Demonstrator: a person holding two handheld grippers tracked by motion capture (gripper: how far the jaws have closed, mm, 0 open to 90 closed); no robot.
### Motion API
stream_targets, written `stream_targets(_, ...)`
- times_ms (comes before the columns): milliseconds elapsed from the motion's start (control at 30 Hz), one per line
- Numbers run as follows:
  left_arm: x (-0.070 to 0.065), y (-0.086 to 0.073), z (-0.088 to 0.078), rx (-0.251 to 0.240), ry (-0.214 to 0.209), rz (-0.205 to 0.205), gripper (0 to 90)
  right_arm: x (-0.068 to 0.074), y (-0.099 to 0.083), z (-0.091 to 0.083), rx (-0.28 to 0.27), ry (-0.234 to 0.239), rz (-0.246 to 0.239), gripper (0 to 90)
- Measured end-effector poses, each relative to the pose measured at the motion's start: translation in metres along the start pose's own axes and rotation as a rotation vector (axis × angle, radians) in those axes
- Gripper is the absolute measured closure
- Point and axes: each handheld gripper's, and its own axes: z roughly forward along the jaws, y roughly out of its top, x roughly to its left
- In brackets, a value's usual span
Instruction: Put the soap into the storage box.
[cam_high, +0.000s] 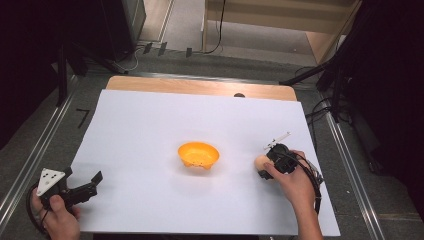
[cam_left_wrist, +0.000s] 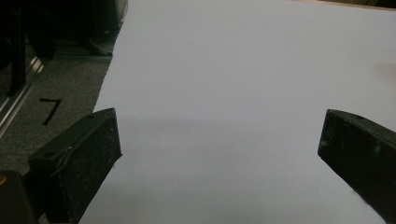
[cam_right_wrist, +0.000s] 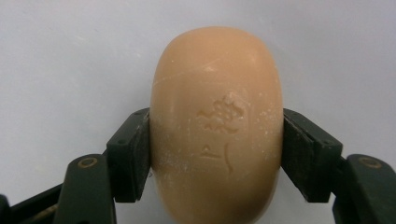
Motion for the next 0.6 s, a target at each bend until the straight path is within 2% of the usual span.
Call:
stream_targets(200,0.000,0.000,0.000,-0.001,-0.001,-0.001,0.0,0.011,0.016,-0.013,-0.022,-0.005,-0.110,33.0)
stream_targets(300,0.000,0.000,0.000,-0.002,-0.002,-0.002,0.0,0.015,0.024,-0.018,-0.039,0.008,-0.142,33.0)
stream_targets(500,0.000,0.000,0.000,-0.002,-0.003,-0.003,0.0,0.024,0.041,-0.024,-0.032,-0.017,-0.264,32.9)
stream_targets(600,0.000,0.000,0.000,-0.001,-0.004,-0.003,0.0,0.026,0.048,-0.026,-0.045,0.002,-0.291,33.0)
